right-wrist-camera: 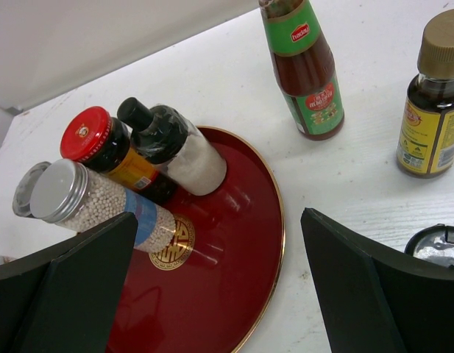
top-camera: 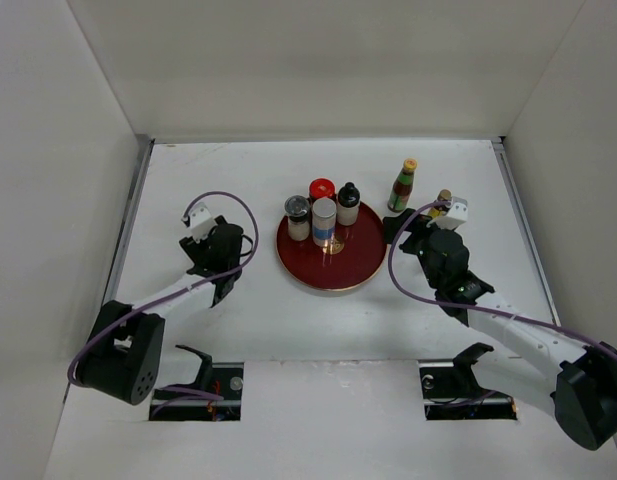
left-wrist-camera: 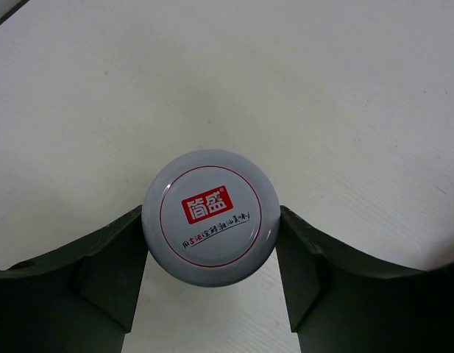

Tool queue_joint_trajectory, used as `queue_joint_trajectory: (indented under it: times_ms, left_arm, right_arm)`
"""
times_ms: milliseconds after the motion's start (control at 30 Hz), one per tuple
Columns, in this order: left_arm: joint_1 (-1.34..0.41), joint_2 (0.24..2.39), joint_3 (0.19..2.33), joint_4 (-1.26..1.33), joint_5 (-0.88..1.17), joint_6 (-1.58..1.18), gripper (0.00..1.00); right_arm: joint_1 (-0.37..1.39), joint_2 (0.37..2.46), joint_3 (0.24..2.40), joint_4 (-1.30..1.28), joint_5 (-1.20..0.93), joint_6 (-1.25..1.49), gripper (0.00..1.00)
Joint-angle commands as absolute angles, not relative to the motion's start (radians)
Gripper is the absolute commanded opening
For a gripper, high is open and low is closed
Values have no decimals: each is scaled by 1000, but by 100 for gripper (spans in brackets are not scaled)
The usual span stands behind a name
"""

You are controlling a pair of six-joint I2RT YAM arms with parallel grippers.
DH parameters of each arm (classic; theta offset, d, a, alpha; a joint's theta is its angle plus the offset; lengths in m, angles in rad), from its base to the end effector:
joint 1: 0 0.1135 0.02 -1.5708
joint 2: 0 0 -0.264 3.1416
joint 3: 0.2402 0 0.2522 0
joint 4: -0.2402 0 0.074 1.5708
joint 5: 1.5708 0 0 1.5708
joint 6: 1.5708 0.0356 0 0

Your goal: Organize the condiment bottles

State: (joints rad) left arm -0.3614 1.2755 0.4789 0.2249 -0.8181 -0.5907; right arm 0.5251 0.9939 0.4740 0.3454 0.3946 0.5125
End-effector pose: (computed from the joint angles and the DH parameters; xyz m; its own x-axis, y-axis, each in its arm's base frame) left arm 0.2337 -0.0606 0.1797 -0.2352 -0.3181 -0.9184 -0.5580 0.8179 -0.1404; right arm 0.2004 0.1003 0.2466 -0.1972 0.4089 -0.8910 -0.0441 0.9042 0.4247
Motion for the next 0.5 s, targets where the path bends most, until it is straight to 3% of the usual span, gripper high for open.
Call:
queue_joint_trajectory:
  times_ms: [0,267,467]
  left_arm:
    - [-389,1218,469,296,-798,-603,38]
    - [-540,1049,462,255,-799,-583,31]
    - [-692,1038,521,235,-819,-586,29]
  right_arm:
    - [533,989,500,383,390,506,100]
    - [533,986,500,385,393,506,100]
    - [533,979,499,383,391,506,100]
